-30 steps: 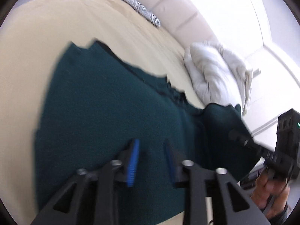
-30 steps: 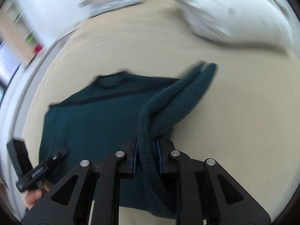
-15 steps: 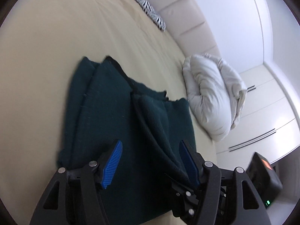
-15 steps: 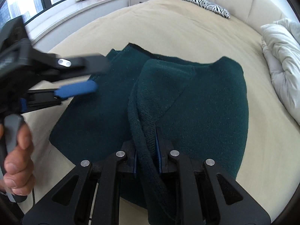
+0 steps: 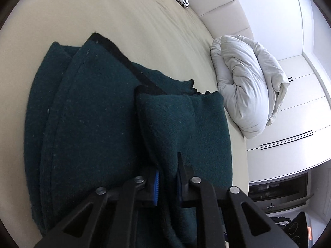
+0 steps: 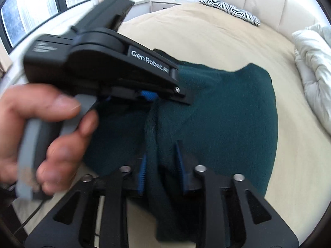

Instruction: Fold small clothes

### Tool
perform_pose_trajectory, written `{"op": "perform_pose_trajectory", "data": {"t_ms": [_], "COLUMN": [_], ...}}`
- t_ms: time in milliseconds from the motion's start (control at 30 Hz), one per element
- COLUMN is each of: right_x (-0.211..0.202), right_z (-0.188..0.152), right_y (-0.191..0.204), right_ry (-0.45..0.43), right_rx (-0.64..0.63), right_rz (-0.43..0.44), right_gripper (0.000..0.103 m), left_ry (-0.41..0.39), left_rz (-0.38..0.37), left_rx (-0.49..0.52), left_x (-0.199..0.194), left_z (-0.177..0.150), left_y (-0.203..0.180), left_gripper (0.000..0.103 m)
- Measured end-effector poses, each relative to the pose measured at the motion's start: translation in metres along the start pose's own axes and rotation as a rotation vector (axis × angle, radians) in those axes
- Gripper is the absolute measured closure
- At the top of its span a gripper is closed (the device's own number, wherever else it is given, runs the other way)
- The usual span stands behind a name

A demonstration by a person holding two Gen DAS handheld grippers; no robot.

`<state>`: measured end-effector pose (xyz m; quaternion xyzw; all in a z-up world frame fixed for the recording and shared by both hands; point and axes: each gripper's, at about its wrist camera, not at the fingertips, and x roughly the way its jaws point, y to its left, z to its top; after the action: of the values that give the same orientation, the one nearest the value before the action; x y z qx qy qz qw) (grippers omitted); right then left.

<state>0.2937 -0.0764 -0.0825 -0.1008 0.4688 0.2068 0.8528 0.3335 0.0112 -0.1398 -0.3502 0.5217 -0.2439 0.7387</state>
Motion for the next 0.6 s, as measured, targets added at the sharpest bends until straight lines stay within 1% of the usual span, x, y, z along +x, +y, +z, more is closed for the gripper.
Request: {"op": "perform_pose_trajectory", "data": {"t_ms": [33,67,133,167,200,233,267,300,367,400,533,600], "right_x": [-0.01,-0.024,-0.045,-0.058,-0.066,-0.072,-0.073,-0.07,-0.054,-0.049,-0.025,-0.015], "right_z": [-0.007,-0.017,-0.028,-0.036,-0.042,-0.047,-0.05,-0.053,-0.058,-0.051,-0.041,-0.038], "right_y": [-0.002,-0.006,-0.021,-0.033,-0.044,-0.054,-0.068,-0.081,-0.094,-0.092,-0.066,-0.048], "right_ry": [-0.013,-0.028,-0.065,-0.099,-0.125,-0.153,-0.17,-0.156,-0.118,-0.114,-0.087,-0.078], "right_rx": [0.012,0.038,0.096,0.145,0.176,0.208,0.245,0.284,0.318,0.312,0.221,0.183], "right_rz": [0.032,0.086,0.187,0.247,0.267,0.269,0.234,0.172,0.119,0.125,0.124,0.139], "right_gripper": [0.057,0.054,0.053,0.053,0.053,0.053,0.052,0.052,0.05,0.05,0.05,0.05], "left_ry": [0.001,0.001,0.001,0.0,-0.003,-0.008,-0.016,-0.022,-0.029,-0.031,-0.042,-0.024], "left_rz": [-0.007,-0.011,-0.013,-0.011,-0.008,-0.003,0.002,0.008,0.021,0.033,0.072,0.086], "left_rx": [-0.002,-0.002,0.008,0.016,0.022,0.03,0.036,0.041,0.048,0.054,0.058,0.057], "left_x": [-0.001,-0.002,-0.006,-0.008,-0.013,-0.018,-0.025,-0.031,-0.043,-0.049,-0.071,-0.075], "left_z": [0.0,-0.001,0.0,0.001,0.002,0.003,0.005,0.007,0.013,0.017,0.034,0.042], "left_y": [0.002,0.002,0.003,0.003,0.003,0.002,0.003,0.003,0.006,0.007,0.015,0.022], "left_gripper": [0.089,0.09,0.09,0.09,0.09,0.091,0.091,0.091,0.091,0.091,0.091,0.091]}}
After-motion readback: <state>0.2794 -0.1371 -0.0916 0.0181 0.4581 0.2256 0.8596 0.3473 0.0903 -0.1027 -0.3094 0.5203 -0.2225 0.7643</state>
